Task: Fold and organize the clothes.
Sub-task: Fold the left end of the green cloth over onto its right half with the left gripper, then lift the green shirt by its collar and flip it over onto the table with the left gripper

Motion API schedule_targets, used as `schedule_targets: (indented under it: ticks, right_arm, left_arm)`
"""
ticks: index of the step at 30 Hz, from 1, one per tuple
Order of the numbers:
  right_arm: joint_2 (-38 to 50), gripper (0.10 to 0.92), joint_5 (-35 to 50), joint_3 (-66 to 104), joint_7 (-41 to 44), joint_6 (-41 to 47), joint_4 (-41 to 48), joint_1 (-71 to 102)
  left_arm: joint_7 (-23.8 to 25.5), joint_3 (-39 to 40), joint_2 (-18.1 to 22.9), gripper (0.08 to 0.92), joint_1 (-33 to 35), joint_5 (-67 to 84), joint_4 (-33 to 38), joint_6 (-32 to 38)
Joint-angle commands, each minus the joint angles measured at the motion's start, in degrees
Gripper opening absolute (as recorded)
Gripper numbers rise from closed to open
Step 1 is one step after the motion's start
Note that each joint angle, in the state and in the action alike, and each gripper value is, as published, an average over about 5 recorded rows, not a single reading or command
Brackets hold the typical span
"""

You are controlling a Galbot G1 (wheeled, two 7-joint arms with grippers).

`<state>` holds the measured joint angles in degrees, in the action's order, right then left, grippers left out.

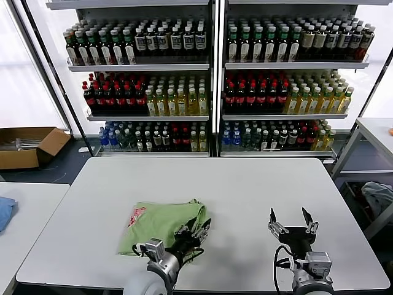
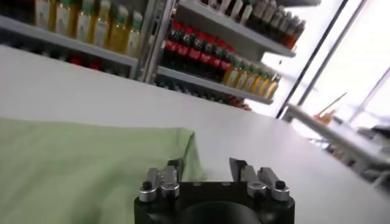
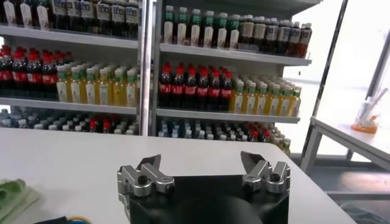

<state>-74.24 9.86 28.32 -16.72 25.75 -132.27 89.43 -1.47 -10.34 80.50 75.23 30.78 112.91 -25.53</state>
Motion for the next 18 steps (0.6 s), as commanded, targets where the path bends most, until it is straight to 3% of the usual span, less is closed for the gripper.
schedule_targets:
  ticks: [1, 9, 13, 18]
  right_arm:
    - [0.4, 0.823, 0.5, -0.5, 0.0, -0.2, 1.0, -0.7]
    - [2.9, 0.823, 2.4, -1.9, 0.2, 0.2, 2.0, -3.8]
    - [3.4, 0.823, 2.7, -2.5, 0.3, 0.4, 2.8, -5.0]
    - [3.5, 0.823, 2.7, -2.7, 0.3, 0.4, 3.4, -5.4]
  left_arm:
    - [-3.1, -5.1, -1.0, 0.578, 1.0, 22.0, 15.2, -1.2]
    - [-4.2, -23.3, -11.2, 0.794, 0.5, 5.5, 8.3, 1.9]
    - [-3.3, -26.5, -14.1, 0.82, 2.4, 3.1, 4.0, 2.1]
    - [-2.1, -25.8, -13.7, 0.823, 3.3, 2.1, 0.3, 2.4]
